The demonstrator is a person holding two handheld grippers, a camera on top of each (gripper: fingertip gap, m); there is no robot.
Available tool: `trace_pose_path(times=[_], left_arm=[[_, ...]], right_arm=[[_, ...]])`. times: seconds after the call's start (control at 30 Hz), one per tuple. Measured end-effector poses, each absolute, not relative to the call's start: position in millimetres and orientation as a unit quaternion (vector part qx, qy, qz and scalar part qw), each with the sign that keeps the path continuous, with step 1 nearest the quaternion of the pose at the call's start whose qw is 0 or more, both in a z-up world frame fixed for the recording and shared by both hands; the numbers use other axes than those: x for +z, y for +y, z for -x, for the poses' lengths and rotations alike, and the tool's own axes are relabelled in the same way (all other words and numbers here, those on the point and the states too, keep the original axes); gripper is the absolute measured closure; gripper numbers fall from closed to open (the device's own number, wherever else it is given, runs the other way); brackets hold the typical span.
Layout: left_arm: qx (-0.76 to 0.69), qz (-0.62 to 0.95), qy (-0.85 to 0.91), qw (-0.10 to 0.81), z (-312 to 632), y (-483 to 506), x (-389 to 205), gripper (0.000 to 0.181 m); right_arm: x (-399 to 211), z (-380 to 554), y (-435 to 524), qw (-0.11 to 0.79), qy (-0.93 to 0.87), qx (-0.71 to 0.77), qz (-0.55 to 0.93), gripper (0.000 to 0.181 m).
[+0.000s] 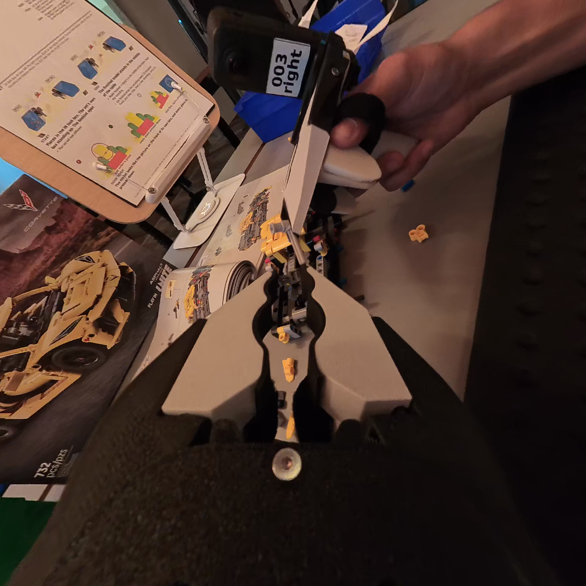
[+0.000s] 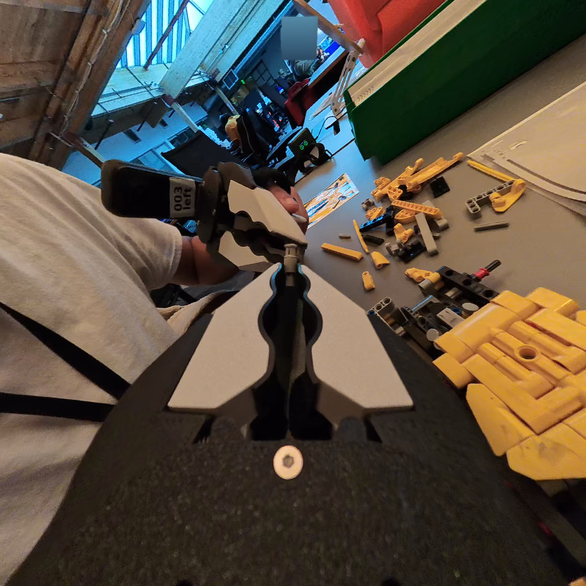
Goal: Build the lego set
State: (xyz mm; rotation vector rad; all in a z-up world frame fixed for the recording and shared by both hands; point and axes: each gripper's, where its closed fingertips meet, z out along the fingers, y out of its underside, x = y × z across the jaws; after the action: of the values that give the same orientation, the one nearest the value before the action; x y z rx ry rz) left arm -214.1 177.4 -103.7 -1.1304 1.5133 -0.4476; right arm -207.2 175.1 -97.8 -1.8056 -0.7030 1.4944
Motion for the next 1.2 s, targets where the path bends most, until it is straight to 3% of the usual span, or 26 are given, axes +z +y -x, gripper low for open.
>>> trace_pose_path(times=[0.57, 0.87, 1.1, 1.2], left_arm=[[-0.102, 0.457, 0.668, 0.578, 206.0, 180.6, -103.3, 0.168], [-0.122, 0.482, 0.653, 0.572, 203.3, 184.9, -103.8, 0.168], [-0.264, 0.541, 0.57, 0.559, 200.2, 185.4, -89.6, 0.16], [-0.425, 0.604, 0.492, 0.461, 201.8, 185.8, -89.3, 0.151]], right_arm=[[-99.1, 202.3, 182.6, 0.345, -0.234, 0.578, 0.702, 0.176], [-100.7, 201.0, 186.0, 0.348, -0.216, 0.581, 0.703, 0.176], [-89.5, 192.8, 188.2, 0.325, -0.177, 0.641, 0.672, 0.176], [-78.0, 186.2, 189.1, 0.347, -0.175, 0.652, 0.652, 0.176]])
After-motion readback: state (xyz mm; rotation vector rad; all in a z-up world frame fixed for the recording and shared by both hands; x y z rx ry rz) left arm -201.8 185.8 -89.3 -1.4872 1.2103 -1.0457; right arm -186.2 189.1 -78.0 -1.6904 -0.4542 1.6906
